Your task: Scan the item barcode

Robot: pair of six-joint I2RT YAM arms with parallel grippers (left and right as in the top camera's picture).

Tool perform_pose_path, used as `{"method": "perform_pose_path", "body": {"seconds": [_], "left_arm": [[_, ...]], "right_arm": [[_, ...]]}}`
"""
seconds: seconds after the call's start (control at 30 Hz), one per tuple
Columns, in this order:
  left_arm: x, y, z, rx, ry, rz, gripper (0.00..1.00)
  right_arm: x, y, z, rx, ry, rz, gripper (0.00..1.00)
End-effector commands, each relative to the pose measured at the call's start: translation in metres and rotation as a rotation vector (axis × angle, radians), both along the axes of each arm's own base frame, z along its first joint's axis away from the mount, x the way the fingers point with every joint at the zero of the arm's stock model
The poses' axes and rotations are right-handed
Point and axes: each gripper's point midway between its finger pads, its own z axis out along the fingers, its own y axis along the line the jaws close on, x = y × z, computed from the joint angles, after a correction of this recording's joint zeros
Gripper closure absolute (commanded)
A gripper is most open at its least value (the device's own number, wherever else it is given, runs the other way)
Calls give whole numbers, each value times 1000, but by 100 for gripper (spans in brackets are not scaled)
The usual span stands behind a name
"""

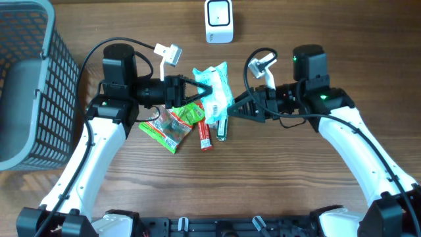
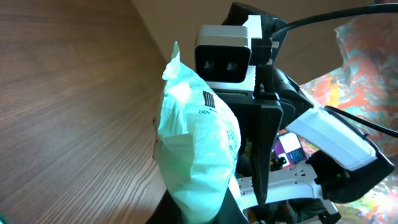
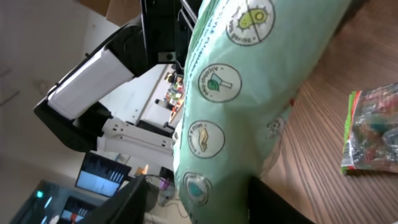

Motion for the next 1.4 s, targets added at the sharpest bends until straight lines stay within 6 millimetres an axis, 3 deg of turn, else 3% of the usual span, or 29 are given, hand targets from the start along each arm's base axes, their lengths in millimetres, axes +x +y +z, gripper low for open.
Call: {"method": "perform_pose_path", "body": {"seconds": [0.0, 0.1, 0.2, 0.23, 0.27, 0.3, 0.37, 0.47, 0.6, 0.8, 1.17, 1.37], "left_arm": [[-10, -1, 11, -33, -15, -53, 96], [-10, -2, 11, -33, -15, -56, 96], [-10, -2, 11, -33, -15, -56, 96], [-10, -2, 11, -33, -15, -56, 96], [-10, -2, 11, -33, -15, -56, 96], [-10, -2, 11, -33, -14, -56, 96], [-11, -2, 11, -34, -14, -58, 96], [-15, -2, 14, -49, -12, -85, 96], [-29, -2, 21, -92, -5, -164, 96], [-39, 0, 27, -125, 5, -223, 96], [-36, -1, 25, -115, 1, -206, 96], [-33, -1, 23, -106, -4, -189, 96]], "right_arm": [[-9, 7, 13, 36, -55, 52, 56], [-8, 11, 8, 10, -62, 38, 62], [-10, 15, 7, 3, -67, 44, 92], [-10, 15, 6, 3, -67, 44, 93], [-9, 16, 5, -5, -69, 36, 83], [-6, 16, 2, -21, -74, 18, 57], [1, 17, -3, -51, -83, -16, 45], [11, 16, -6, -80, -116, -65, 45], [6, 10, 23, 48, -179, 17, 45], [15, 1, 48, 93, -195, 23, 44], [9, 1, 37, 74, -95, 34, 48], [1, 15, 32, 64, -93, 56, 55]]}}
